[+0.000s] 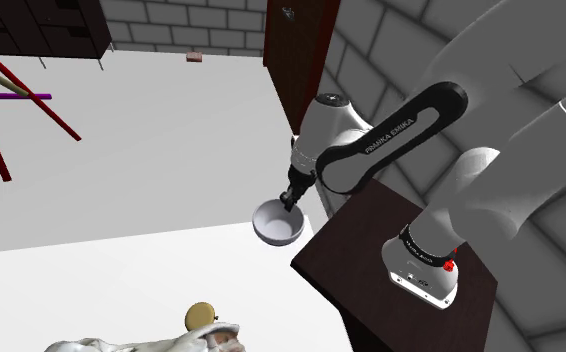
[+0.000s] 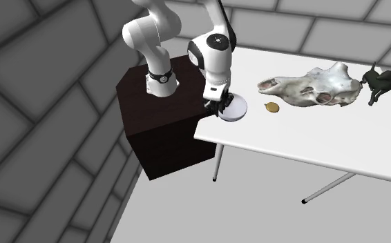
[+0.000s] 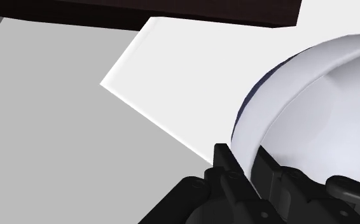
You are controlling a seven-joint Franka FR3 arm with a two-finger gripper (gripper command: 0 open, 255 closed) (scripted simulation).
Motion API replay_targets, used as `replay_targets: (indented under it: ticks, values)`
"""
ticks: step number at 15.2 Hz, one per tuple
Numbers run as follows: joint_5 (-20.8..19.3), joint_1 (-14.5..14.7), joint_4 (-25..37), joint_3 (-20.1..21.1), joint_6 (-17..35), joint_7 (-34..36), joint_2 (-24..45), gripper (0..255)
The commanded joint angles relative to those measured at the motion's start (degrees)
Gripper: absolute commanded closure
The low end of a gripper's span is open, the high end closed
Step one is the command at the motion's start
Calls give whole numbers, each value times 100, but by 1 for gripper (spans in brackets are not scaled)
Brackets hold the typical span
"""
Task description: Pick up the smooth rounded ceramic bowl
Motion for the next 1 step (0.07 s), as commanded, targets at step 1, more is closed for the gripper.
replay_targets:
  ticks: [1]
  values:
    - [4, 2, -6, -7, -80, -1, -84, 255]
